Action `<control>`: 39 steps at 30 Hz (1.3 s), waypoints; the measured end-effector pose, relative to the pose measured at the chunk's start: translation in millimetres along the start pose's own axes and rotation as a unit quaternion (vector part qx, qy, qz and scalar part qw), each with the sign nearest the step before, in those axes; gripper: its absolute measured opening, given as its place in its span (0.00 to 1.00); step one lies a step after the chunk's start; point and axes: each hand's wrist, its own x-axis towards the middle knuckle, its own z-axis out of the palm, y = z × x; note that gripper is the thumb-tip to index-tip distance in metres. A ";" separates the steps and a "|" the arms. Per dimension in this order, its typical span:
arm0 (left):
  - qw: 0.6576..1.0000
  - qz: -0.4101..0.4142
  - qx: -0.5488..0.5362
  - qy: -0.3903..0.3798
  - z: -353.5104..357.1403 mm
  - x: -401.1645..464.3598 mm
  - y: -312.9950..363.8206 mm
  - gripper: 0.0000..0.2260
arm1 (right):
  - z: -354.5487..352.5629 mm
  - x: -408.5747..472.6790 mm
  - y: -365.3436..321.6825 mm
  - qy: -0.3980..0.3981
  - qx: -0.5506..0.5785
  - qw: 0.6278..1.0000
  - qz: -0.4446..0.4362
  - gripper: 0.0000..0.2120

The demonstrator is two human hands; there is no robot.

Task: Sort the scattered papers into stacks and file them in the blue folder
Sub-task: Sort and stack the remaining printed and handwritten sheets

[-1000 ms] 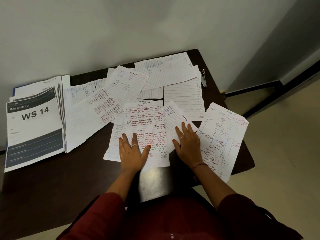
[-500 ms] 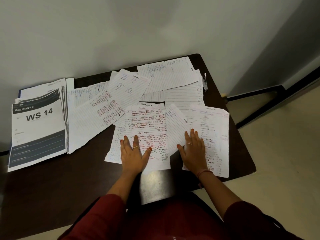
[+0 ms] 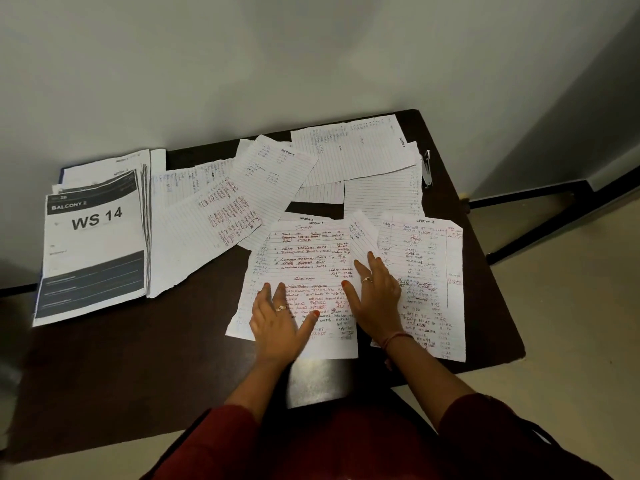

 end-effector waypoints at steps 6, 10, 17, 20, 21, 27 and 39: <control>1.000 0.015 0.005 0.013 -2.7 2.0 -8.4 0.43 | 13.4 -3.3 -4.5 -0.057 -0.095 0.992 -0.060 0.39; 0.995 -0.006 -0.089 0.043 -16.4 12.4 -14.7 0.35 | 16.7 -6.3 -5.3 -0.067 -0.125 0.986 -0.082 0.40; 0.967 -0.205 -0.101 0.115 -45.3 44.7 -12.6 0.28 | 17.3 -9.1 -5.1 -0.066 -0.120 0.987 -0.082 0.39; 0.967 -0.218 -0.114 0.069 -49.0 57.1 -14.0 0.28 | 16.9 -9.3 -6.0 -0.057 -0.132 0.986 -0.086 0.38; 0.960 -0.236 -0.137 0.059 -50.8 61.4 -14.1 0.27 | 16.9 -9.1 -6.4 -0.056 -0.132 0.986 -0.086 0.38; 0.923 -0.279 -0.262 0.028 -64.0 73.1 -14.6 0.19 | 17.1 -9.1 -5.6 -0.054 -0.134 0.986 -0.083 0.39; 0.972 -0.113 -0.189 0.084 -93.4 45.2 -19.9 0.07 | 19.8 -10.7 -3.8 -0.040 -0.128 0.987 -0.093 0.37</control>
